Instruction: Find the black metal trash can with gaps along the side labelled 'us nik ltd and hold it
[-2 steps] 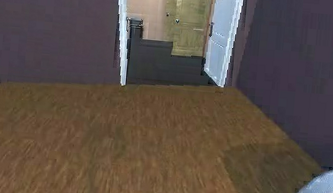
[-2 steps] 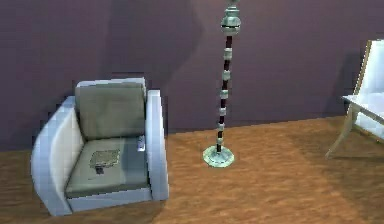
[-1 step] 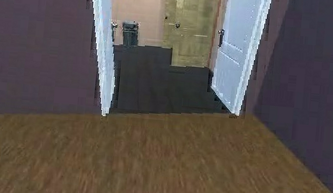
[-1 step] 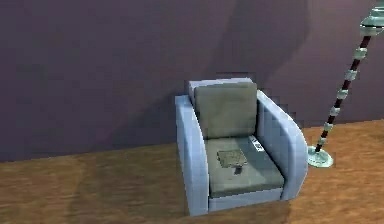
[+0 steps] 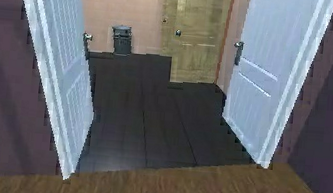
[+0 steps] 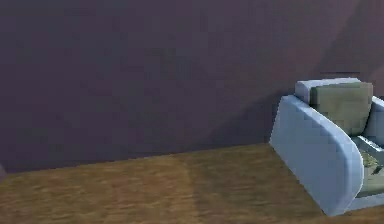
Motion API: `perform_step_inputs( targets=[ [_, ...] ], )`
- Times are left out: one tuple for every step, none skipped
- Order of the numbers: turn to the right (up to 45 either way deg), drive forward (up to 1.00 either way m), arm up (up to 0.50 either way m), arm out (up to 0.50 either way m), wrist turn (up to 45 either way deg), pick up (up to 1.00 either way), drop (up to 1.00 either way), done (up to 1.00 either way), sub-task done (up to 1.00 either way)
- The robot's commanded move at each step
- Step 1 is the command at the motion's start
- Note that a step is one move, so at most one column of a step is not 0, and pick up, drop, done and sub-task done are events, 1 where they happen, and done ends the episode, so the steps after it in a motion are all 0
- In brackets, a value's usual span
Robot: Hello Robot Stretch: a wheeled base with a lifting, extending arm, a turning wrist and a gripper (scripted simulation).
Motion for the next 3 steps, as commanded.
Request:
perform_step_inputs(
  targets=[
    [0.0,1.0,0.0,0.0,0.0,0.0,0.0,0.0,0.0],
    [0.0,1.0,0.0,0.0,0.0,0.0,0.0,0.0,0.0],
    [-15.0,0.0,0.0,0.0,0.0,0.0,0.0,0.0,0.0]
  ],
)
